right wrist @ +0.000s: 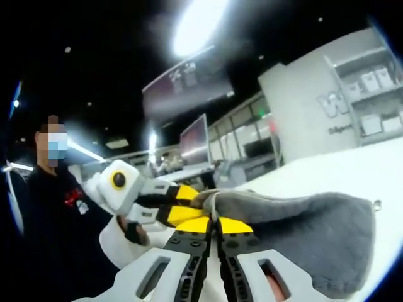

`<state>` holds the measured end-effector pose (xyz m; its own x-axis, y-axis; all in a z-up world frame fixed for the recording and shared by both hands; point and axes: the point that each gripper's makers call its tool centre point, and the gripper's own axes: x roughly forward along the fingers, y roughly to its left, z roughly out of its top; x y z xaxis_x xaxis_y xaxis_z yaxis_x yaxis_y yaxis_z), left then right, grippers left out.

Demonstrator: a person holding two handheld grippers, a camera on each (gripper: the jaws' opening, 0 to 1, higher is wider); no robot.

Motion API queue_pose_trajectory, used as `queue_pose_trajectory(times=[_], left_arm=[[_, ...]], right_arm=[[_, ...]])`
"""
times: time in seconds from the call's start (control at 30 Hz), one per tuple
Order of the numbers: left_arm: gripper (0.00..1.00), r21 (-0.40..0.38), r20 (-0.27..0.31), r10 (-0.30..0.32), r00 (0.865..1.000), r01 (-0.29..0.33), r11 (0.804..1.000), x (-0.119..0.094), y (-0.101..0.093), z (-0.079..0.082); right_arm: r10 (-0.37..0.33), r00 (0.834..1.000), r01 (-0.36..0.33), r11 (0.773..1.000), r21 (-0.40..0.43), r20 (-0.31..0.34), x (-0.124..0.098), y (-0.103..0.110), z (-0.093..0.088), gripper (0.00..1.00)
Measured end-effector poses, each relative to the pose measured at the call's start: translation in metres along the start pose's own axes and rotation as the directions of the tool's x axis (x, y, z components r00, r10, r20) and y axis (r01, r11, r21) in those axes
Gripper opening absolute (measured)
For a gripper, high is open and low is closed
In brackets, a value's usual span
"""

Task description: Open the folded towel by lifting each exposed corner and separating the folded layers until the towel lies flat within the target outline without major curled edges

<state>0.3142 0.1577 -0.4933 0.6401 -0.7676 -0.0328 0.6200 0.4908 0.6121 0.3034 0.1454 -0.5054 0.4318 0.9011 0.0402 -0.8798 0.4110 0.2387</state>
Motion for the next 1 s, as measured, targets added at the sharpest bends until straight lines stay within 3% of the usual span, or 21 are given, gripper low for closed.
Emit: queue_pose_trajectory(times=[0.77,1.0], left_arm=[[0.03,0.006,0.007,-0.008,1.000,0.008,1.000,0.001,0.008,0.000],[0.04,0.015,0.010,-0.016,1.000,0.016,1.000,0.002,0.010,-0.001]], right_arm=[[0.002,1.000,-0.002,1.000,0.000,0.001,-0.006,-0.002,0.001,0.00],[0.021,1.000,-0.021,0.999,0.035,-0.002,-0.008,0.000,0.000,0.00]])
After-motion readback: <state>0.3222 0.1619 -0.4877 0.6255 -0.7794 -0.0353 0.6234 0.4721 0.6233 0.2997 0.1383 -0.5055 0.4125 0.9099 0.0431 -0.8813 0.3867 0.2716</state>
